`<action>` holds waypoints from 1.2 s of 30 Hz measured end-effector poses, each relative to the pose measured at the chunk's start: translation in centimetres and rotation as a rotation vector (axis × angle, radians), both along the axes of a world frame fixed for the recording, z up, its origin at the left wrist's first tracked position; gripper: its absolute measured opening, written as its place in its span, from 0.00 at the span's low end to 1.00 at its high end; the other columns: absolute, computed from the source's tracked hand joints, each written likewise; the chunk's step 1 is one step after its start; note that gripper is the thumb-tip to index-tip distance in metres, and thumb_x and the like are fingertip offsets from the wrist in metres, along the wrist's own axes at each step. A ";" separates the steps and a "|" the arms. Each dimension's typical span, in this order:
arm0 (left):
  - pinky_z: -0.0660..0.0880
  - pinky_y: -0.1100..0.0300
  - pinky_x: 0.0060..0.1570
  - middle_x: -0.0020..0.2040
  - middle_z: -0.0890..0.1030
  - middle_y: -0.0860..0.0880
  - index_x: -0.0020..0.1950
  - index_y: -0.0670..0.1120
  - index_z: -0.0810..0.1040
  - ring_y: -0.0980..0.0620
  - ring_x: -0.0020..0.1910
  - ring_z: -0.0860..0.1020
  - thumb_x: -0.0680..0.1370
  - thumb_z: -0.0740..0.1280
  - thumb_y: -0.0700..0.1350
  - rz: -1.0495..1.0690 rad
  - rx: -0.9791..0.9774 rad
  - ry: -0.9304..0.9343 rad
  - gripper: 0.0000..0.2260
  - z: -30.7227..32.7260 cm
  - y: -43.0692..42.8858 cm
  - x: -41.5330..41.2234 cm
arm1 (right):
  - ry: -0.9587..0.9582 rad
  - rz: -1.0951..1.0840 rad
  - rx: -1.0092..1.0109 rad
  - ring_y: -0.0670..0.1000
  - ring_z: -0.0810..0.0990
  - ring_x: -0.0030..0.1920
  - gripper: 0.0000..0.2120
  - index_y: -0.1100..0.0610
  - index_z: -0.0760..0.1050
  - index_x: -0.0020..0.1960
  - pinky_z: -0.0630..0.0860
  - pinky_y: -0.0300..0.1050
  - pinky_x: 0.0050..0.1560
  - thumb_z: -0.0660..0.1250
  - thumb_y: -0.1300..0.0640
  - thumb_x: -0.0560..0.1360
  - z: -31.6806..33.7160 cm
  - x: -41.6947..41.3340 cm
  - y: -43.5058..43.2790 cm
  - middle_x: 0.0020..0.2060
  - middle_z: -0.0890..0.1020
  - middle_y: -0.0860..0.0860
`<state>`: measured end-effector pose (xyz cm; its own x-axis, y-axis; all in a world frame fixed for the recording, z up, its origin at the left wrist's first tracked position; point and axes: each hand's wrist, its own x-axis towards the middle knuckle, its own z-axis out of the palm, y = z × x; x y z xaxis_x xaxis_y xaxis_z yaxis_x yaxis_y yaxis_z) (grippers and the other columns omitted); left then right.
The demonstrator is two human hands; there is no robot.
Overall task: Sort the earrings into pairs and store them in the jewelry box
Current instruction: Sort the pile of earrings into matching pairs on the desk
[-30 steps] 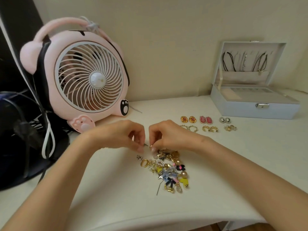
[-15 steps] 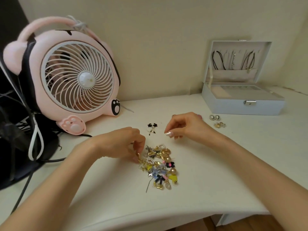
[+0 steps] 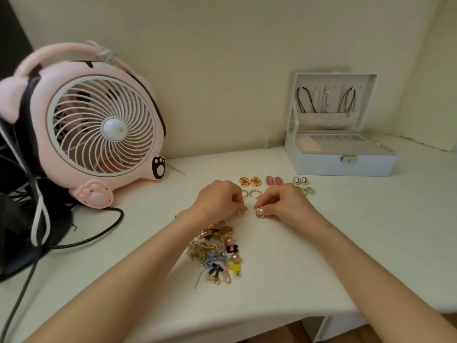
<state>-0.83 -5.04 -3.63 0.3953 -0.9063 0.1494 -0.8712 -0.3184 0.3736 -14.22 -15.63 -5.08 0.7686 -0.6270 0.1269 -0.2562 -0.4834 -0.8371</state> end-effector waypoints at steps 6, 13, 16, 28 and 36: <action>0.69 0.62 0.39 0.42 0.78 0.55 0.46 0.49 0.78 0.56 0.39 0.72 0.73 0.70 0.48 -0.029 -0.080 0.091 0.05 -0.9 0.3 0.6 | 0.036 -0.037 -0.119 0.44 0.76 0.49 0.06 0.57 0.83 0.43 0.67 0.25 0.42 0.74 0.64 0.67 -0.2 0.1 -0.3 0.33 0.80 0.48; 0.71 0.60 0.42 0.42 0.75 0.58 0.47 0.51 0.78 0.60 0.38 0.71 0.70 0.73 0.52 -0.117 -0.012 0.054 0.10 -0.9 0.7 1.0 | 0.131 -0.011 -0.206 0.40 0.75 0.36 0.11 0.58 0.83 0.47 0.67 0.23 0.37 0.77 0.61 0.65 0.0 -0.1 -0.2 0.35 0.80 0.51; 0.71 0.60 0.42 0.42 0.75 0.57 0.47 0.50 0.79 0.58 0.39 0.72 0.71 0.72 0.49 -0.122 -0.041 0.038 0.07 -1.1 0.2 0.7 | 0.095 -0.047 -0.226 0.45 0.76 0.38 0.09 0.57 0.83 0.44 0.70 0.29 0.40 0.77 0.61 0.65 -0.3 0.4 0.0 0.35 0.80 0.52; 0.73 0.56 0.45 0.45 0.77 0.55 0.51 0.50 0.77 0.53 0.42 0.75 0.72 0.71 0.48 -0.108 -0.088 0.050 0.10 -1.2 0.4 0.7 | 0.097 -0.056 -0.263 0.46 0.76 0.44 0.11 0.50 0.82 0.46 0.71 0.43 0.49 0.77 0.52 0.65 -0.7 1.0 0.7 0.35 0.78 0.45; 0.67 0.68 0.36 0.42 0.77 0.56 0.51 0.48 0.77 0.57 0.39 0.73 0.74 0.70 0.48 -0.062 -0.057 0.027 0.09 2.8 4.3 2.7 | -0.028 0.031 -0.285 0.40 0.73 0.38 0.08 0.50 0.82 0.45 0.70 0.41 0.45 0.76 0.52 0.67 1.1 1.0 1.7 0.33 0.78 0.44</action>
